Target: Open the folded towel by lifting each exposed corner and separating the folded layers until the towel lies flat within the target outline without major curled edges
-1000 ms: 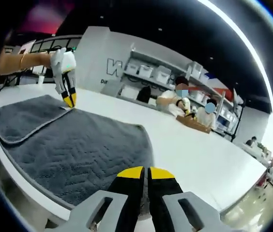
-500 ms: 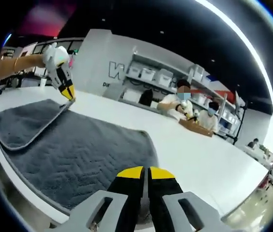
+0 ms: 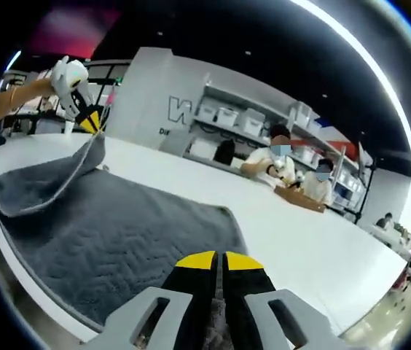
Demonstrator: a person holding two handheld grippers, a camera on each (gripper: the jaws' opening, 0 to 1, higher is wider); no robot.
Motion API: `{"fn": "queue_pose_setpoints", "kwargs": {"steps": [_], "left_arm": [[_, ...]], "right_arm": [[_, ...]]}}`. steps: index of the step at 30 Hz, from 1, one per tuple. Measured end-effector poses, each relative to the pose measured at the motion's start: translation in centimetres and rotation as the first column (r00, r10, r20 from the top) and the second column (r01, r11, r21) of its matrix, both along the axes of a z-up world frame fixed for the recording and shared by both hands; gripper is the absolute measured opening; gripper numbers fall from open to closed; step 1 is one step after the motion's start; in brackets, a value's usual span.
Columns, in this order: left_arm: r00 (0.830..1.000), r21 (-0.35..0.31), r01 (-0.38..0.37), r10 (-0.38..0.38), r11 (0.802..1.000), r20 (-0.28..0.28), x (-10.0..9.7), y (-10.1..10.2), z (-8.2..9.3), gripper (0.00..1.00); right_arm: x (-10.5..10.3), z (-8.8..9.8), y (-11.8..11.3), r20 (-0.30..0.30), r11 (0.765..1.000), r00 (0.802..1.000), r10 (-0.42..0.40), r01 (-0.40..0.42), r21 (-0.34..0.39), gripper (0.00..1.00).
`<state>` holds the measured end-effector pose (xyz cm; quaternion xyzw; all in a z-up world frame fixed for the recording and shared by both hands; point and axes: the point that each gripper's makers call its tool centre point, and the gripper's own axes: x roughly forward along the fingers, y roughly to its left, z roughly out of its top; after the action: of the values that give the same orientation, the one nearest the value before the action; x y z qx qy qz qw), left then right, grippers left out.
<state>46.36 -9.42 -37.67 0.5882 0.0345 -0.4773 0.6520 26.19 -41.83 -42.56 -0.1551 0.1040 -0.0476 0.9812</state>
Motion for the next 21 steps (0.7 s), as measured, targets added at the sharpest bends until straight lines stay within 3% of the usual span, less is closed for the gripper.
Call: {"fn": "queue_pose_setpoints", "kwargs": {"steps": [5,7,14,21], "left_arm": [[1.0,-0.01,-0.022,0.023,1.0,0.02,-0.5,2.7,0.3,0.02],[0.997,0.001,-0.03,0.029,1.0,0.067,-0.4,3.8,0.5,0.02],[0.995,-0.047,-0.059,0.062,0.997,0.074,-0.9,6.5,1.2,0.02],[0.991,-0.057,-0.108,0.112,0.993,0.073,-1.6,10.1,0.6,0.02]], "right_arm": [[0.3,0.2,0.7,0.001,1.0,1.0,0.01,-0.01,-0.008,0.0],[0.5,0.3,1.0,0.002,1.0,1.0,0.015,-0.015,-0.011,0.0],[0.8,0.6,2.6,0.002,0.999,0.999,0.038,-0.038,-0.02,0.0],[1.2,0.9,4.2,0.007,0.997,0.997,0.072,-0.072,-0.018,0.0]]}}
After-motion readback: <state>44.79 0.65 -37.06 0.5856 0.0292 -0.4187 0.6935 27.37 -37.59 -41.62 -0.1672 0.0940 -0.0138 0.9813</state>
